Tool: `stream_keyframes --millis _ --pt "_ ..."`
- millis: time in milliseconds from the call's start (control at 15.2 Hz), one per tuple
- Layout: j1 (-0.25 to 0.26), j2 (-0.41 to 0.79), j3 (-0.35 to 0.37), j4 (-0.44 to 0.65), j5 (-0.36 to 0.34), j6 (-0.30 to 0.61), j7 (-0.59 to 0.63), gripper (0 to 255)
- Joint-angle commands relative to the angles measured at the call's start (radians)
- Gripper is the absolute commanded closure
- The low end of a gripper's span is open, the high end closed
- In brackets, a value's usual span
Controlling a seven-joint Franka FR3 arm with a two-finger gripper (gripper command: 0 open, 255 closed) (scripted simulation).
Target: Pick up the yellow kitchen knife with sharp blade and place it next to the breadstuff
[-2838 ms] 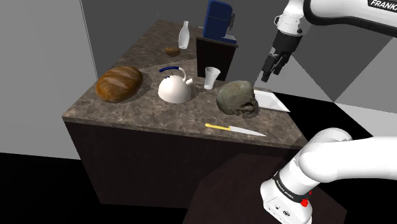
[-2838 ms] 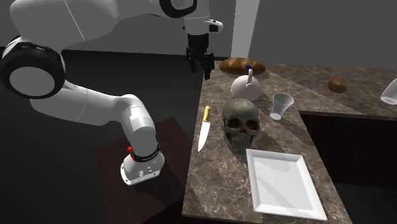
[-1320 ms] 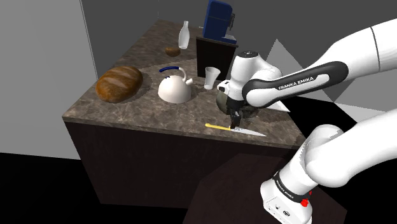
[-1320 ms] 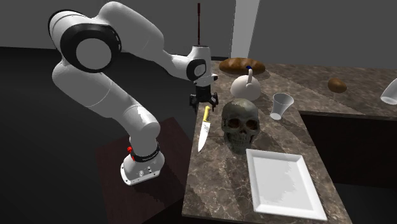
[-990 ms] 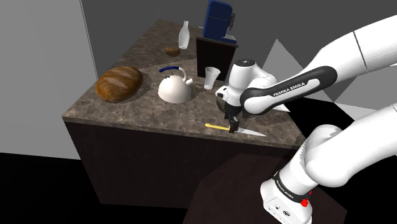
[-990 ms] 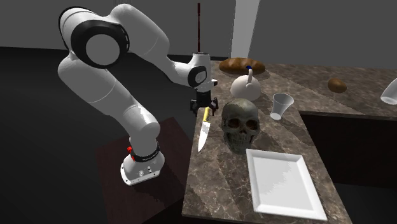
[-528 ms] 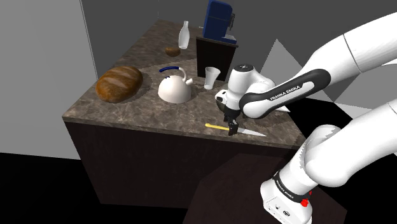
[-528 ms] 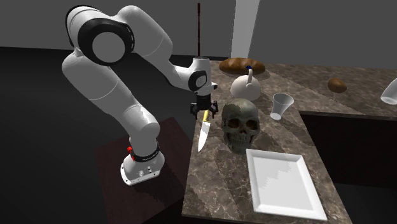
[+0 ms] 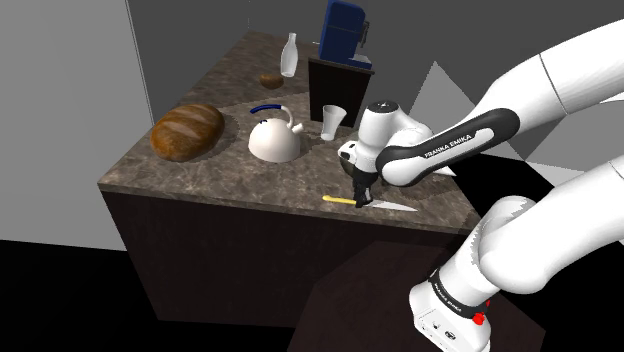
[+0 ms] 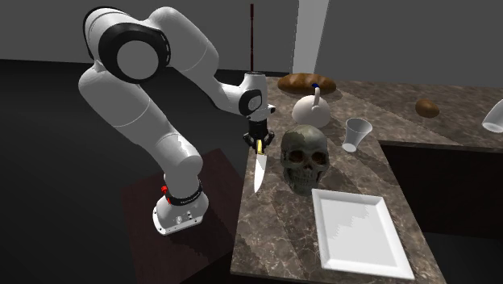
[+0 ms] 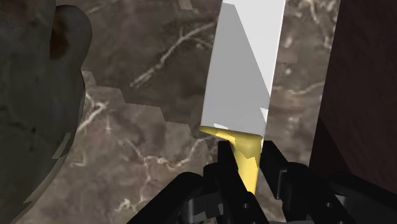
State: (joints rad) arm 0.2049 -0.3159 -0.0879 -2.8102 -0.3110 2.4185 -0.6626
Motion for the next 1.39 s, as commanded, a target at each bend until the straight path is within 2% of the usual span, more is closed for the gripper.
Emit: stream_keyframes --millis 0,264,1320 --pt "0.000 0.000 0.000 0.000 0.000 0.000 0.000 255" --pt "0.000 0.000 0.000 0.000 0.000 0.000 0.000 255" --pt "0.022 -0.190 0.006 0.093 0.056 -0.280 -0.062 255"
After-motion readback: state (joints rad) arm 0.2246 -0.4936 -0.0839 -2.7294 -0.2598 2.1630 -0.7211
